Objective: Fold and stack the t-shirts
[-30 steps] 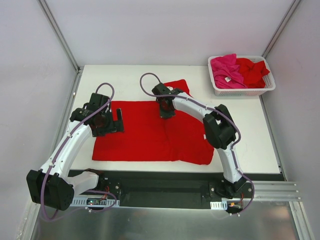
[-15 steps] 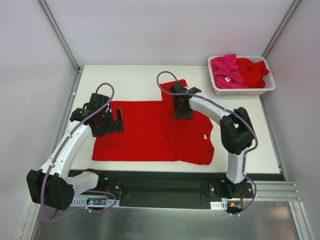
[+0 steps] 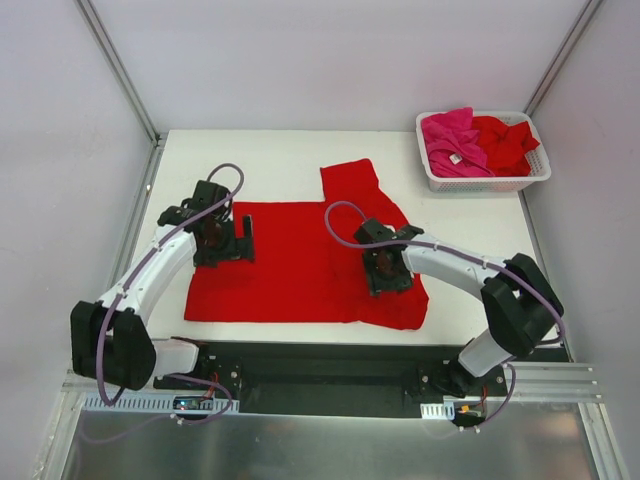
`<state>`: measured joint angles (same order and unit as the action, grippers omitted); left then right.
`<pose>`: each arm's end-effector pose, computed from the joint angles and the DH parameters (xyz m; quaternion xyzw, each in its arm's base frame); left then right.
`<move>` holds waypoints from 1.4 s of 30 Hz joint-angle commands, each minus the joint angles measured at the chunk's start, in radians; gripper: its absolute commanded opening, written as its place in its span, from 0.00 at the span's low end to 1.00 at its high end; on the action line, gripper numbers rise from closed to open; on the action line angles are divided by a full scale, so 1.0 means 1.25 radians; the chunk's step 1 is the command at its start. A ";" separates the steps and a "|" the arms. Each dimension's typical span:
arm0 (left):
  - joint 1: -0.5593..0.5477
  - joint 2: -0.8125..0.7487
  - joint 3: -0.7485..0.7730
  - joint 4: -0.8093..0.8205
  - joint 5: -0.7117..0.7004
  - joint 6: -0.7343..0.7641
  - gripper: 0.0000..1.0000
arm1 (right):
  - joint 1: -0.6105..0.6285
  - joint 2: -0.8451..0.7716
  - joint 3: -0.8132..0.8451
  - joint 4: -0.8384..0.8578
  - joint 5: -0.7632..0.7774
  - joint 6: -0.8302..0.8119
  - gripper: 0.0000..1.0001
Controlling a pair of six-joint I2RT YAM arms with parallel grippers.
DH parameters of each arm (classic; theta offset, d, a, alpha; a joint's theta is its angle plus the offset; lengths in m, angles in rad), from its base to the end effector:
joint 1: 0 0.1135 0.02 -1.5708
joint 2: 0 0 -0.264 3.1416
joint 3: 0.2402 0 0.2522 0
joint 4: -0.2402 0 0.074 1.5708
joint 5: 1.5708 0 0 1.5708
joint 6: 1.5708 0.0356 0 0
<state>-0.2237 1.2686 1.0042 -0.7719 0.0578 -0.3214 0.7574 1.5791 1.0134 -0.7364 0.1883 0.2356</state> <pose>0.2427 -0.0573 0.2652 -0.0394 0.9633 -0.0979 0.2467 0.2154 0.1945 0.1918 -0.2423 0.9565 -0.0184 0.1616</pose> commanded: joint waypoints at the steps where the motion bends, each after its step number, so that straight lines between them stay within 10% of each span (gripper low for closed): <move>1: -0.009 0.058 -0.030 0.077 0.038 0.045 0.99 | 0.013 -0.068 -0.049 0.044 0.021 0.005 0.57; 42: -0.108 0.297 -0.027 0.121 -0.132 0.122 0.99 | -0.073 0.013 -0.078 0.225 -0.122 -0.089 0.57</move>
<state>-0.3534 1.6104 0.9394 -0.5922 -0.1066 -0.1883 0.6746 1.5764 0.8871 -0.4305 0.0647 0.1455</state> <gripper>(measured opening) 0.993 0.566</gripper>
